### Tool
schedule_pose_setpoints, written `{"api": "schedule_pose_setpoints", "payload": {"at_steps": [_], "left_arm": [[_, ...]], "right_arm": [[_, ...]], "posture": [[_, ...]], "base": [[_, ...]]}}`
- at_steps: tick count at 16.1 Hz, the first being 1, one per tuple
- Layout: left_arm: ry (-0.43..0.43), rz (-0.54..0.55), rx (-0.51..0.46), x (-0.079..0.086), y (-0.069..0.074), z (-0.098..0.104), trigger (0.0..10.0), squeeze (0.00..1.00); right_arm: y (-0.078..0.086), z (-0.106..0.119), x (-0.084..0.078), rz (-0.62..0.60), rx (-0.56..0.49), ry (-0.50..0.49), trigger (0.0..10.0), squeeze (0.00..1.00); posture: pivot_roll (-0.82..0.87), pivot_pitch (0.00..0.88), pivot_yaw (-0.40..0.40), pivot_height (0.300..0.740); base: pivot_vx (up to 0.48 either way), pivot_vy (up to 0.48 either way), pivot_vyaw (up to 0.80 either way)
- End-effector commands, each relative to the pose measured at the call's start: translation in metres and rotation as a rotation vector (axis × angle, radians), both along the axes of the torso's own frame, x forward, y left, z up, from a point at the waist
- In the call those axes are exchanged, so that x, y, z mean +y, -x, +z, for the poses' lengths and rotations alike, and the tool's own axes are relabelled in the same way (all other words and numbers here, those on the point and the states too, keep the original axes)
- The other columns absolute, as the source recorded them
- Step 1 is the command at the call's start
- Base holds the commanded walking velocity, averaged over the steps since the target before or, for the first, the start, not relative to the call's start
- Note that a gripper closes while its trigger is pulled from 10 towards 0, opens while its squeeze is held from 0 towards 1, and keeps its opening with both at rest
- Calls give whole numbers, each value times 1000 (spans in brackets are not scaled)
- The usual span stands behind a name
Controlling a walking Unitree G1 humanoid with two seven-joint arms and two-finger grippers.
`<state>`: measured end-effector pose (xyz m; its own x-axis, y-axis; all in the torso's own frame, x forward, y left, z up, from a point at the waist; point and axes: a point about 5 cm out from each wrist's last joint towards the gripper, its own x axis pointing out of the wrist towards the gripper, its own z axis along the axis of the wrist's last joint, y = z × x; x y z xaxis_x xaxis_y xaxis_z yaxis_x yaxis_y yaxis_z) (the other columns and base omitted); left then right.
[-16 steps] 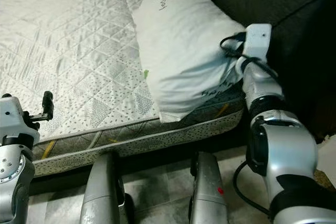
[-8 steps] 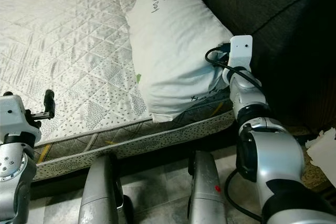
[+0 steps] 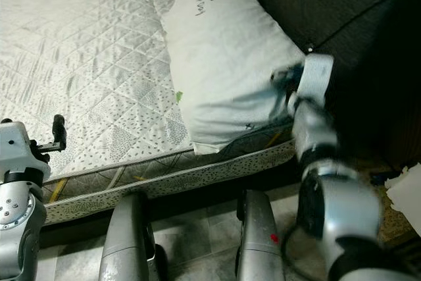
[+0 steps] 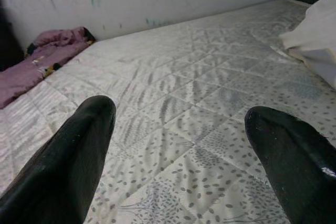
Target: Clean up the room
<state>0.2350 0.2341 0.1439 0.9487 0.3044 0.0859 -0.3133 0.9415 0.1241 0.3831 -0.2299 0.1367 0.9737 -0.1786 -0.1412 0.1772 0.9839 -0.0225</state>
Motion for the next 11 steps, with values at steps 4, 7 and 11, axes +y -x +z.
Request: {"api": "schedule_pose_setpoints", "payload": {"at_steps": [4,7,11], "left_arm": [[0,21,-26,4,-8,2,10000,0],[-12,28,-57,3,-15,4,10000,0],[-2,48,-102,2,-20,9,10000,0]], "right_arm": [[15,-25,27,117,-44,56,10000,1000],[36,-39,34,193,-77,95,10000,1000],[62,-37,48,243,-172,213,10000,1000]], "posture": [[19,38,86,537],[-4,6,70,537],[-20,0,56,537]], "base": [[0,0,0],[0,0,0],[0,0,0]]}}
